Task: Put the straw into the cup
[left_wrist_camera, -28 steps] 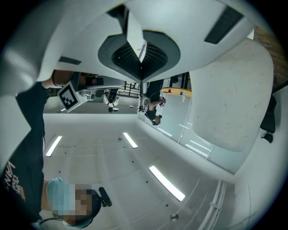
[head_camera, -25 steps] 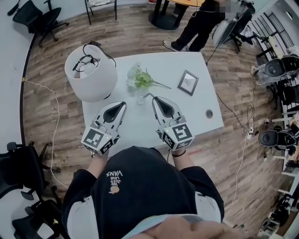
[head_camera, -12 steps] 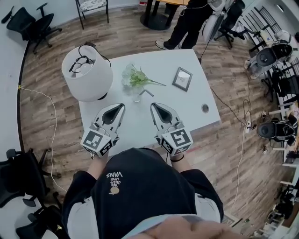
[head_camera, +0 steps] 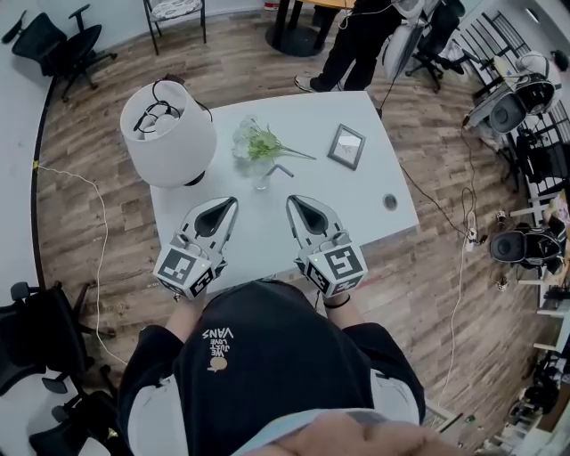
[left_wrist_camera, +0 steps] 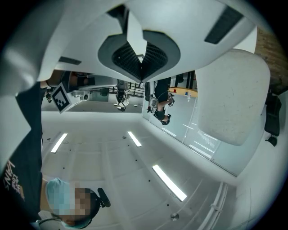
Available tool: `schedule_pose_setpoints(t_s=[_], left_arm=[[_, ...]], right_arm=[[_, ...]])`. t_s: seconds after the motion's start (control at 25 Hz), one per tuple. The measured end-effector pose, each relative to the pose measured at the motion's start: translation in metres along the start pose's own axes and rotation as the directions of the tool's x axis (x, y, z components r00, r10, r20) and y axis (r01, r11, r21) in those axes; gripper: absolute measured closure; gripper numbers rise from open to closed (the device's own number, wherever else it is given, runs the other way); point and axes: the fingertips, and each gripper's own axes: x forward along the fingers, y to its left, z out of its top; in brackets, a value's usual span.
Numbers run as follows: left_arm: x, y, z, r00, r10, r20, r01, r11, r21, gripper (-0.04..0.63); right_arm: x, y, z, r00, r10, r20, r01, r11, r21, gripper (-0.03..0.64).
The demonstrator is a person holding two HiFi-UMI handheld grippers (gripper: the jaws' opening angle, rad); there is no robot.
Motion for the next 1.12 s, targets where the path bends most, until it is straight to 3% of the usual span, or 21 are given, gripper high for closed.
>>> schedule_pose_setpoints(t_s=[1.12], left_arm=[[0.0005,-0.0095,-0.0019,1.000,-0.011,0.006,0.011,1.000,-0.002,0.584]], right_arm=[[-0.0073,-0.0008,-0.0059,1.000,-0.005,-0.015,0.005,1.000,-0.004,0.600]])
